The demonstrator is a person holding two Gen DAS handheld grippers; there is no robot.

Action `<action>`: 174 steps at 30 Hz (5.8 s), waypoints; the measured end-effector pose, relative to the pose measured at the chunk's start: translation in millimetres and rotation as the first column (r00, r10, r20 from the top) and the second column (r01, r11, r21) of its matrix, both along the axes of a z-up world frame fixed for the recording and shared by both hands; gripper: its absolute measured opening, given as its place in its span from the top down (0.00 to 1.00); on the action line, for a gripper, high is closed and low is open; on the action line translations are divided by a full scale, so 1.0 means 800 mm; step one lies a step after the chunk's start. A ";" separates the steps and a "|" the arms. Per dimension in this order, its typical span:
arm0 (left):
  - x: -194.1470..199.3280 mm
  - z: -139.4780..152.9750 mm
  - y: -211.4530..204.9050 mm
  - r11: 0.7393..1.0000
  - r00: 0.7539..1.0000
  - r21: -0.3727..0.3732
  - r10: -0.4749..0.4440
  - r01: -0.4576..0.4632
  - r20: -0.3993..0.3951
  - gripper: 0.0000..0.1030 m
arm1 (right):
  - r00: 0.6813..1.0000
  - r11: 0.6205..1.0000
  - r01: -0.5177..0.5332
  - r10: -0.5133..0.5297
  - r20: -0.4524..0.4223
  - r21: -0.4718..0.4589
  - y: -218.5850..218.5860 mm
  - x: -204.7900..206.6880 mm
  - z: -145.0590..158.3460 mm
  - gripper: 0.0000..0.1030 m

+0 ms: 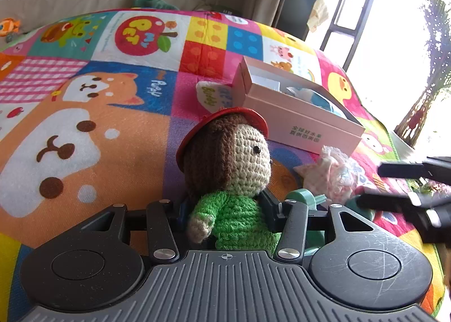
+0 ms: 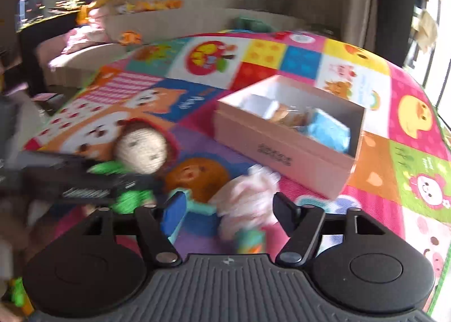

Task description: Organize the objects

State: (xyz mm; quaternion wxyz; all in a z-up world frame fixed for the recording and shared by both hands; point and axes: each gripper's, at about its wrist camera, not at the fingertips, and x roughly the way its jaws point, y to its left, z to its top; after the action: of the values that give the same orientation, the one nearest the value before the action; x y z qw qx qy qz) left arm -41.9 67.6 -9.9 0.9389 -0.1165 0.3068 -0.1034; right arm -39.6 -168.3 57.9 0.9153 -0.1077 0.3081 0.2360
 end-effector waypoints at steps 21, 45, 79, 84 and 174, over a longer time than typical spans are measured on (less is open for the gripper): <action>0.000 0.001 0.000 1.000 1.000 -0.001 -0.001 0.001 -0.001 0.48 | 0.999 0.999 0.032 -0.031 -0.028 0.025 0.003 -0.021 -0.019 0.27; 0.000 0.002 0.005 1.000 1.000 -0.029 0.001 -0.001 -0.005 0.48 | 0.991 0.991 0.131 -0.131 -0.024 0.004 0.003 -0.023 -0.036 0.29; 0.000 0.003 0.006 0.999 1.000 -0.033 0.003 -0.003 -0.006 0.49 | 0.973 0.971 0.217 -0.207 -0.103 0.100 0.033 0.027 -0.052 0.34; -0.001 0.003 0.007 0.999 1.000 -0.042 0.005 -0.005 -0.006 0.49 | 0.962 0.960 0.256 -0.241 -0.125 0.115 0.038 0.055 -0.054 0.35; 0.121 0.085 0.001 0.974 0.989 -0.223 -0.008 0.041 0.146 0.45 | 0.944 0.909 0.273 -0.316 0.096 0.314 -0.095 0.152 0.112 0.89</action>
State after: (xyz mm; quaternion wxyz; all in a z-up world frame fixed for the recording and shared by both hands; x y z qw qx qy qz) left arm 55.1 68.4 57.8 0.9380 -0.2106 0.2258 -0.1573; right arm 81.8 -244.7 147.2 0.9660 0.0619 0.2149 0.1300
